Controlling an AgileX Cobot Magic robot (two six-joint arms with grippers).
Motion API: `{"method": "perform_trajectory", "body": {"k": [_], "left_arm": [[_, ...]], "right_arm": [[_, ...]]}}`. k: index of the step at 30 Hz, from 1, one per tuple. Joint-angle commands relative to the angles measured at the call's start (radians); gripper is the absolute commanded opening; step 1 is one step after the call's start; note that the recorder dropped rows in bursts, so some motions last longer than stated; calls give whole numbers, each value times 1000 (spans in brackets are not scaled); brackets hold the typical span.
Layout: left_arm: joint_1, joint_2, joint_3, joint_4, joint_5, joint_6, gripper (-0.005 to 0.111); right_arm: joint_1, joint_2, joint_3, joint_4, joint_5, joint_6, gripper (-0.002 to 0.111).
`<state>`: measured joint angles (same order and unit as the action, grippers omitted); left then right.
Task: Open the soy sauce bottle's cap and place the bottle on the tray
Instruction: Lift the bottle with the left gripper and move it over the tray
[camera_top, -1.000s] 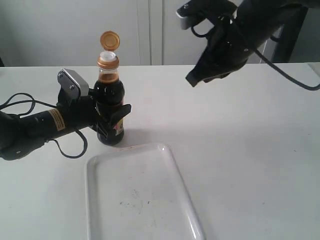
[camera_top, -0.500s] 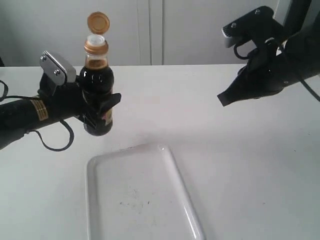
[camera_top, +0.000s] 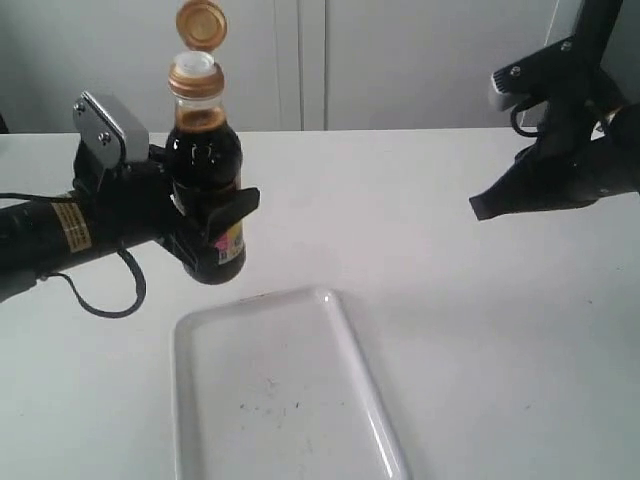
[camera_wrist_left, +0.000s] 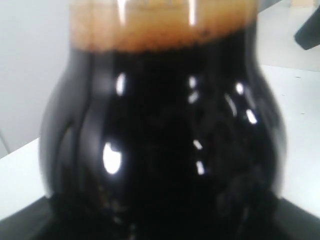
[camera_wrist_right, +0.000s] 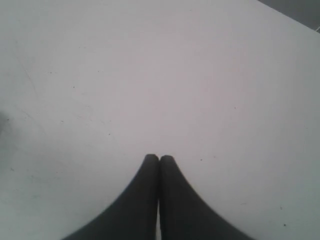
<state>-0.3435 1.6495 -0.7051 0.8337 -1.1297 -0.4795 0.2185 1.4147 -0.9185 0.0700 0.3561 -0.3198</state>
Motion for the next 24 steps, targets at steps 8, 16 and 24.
{"method": "perform_trajectory", "body": {"k": [8, 16, 24], "left_arm": [[-132, -57, 69, -94, -91, 41, 0], [-242, -57, 76, -108, -91, 38, 0], [-257, -57, 154, -139, -91, 99, 0]], "right_arm": [[-11, -11, 111, 4, -152, 13, 0], [-11, -11, 173, 6, -245, 13, 0], [-11, -9, 177, 6, -261, 13, 0]]}}
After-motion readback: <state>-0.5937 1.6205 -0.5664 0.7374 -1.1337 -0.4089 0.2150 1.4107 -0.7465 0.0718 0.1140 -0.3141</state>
